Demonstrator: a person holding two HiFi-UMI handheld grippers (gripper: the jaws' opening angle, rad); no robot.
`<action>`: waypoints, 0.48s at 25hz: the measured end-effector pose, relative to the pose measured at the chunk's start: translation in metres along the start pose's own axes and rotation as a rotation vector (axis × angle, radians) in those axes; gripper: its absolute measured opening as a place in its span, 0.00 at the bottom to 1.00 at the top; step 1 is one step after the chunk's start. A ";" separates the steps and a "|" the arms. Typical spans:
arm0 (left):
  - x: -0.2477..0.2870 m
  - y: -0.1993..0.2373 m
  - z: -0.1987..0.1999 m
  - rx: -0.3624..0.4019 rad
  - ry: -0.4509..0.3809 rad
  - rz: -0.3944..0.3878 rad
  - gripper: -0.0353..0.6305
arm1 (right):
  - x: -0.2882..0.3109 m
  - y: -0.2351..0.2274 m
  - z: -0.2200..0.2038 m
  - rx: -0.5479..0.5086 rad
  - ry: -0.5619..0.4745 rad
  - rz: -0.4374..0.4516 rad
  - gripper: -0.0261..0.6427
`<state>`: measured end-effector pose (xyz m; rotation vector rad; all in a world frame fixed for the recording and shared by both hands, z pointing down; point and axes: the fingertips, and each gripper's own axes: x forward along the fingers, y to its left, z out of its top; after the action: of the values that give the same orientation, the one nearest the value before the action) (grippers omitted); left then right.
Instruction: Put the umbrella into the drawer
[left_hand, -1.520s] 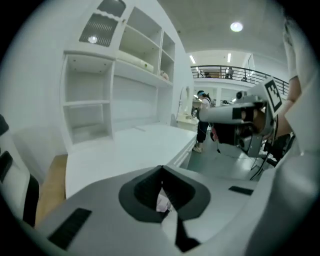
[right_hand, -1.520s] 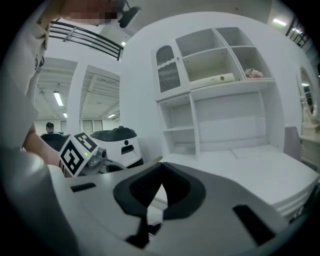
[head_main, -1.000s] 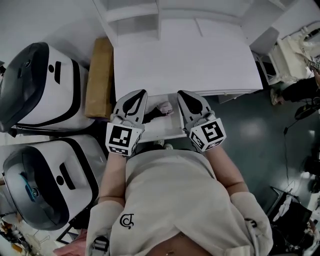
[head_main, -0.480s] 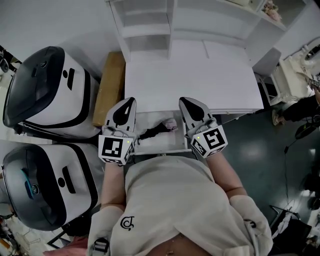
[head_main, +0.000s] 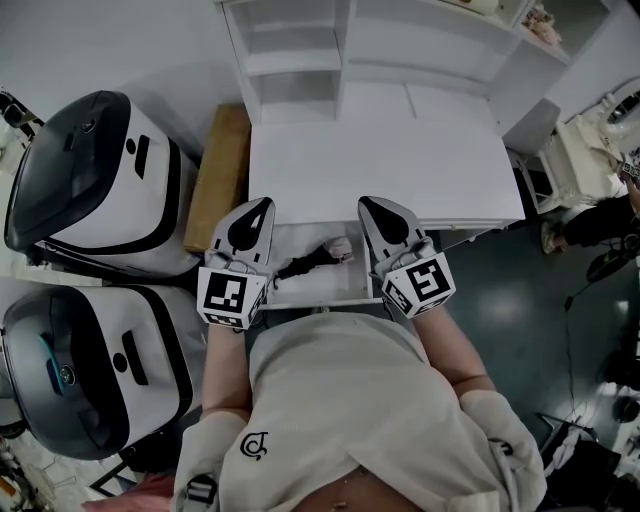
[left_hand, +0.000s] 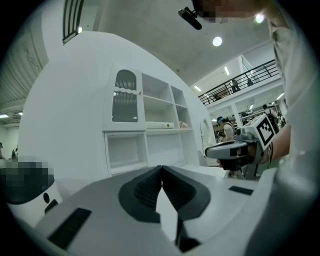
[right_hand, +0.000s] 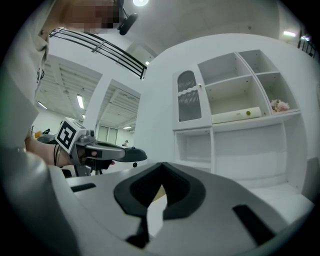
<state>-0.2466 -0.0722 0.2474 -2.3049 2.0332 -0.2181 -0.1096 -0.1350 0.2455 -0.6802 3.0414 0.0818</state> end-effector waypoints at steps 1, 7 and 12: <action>0.000 -0.001 0.000 -0.001 0.002 -0.004 0.07 | -0.001 0.000 0.001 -0.002 -0.001 -0.001 0.05; 0.001 -0.007 0.001 0.001 0.000 -0.008 0.07 | -0.004 0.002 0.002 0.005 -0.011 0.019 0.05; 0.002 -0.012 0.004 -0.026 -0.019 -0.030 0.07 | -0.006 0.000 0.001 0.012 -0.017 0.017 0.05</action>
<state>-0.2343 -0.0733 0.2451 -2.3451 2.0051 -0.1725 -0.1043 -0.1327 0.2442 -0.6489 3.0294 0.0686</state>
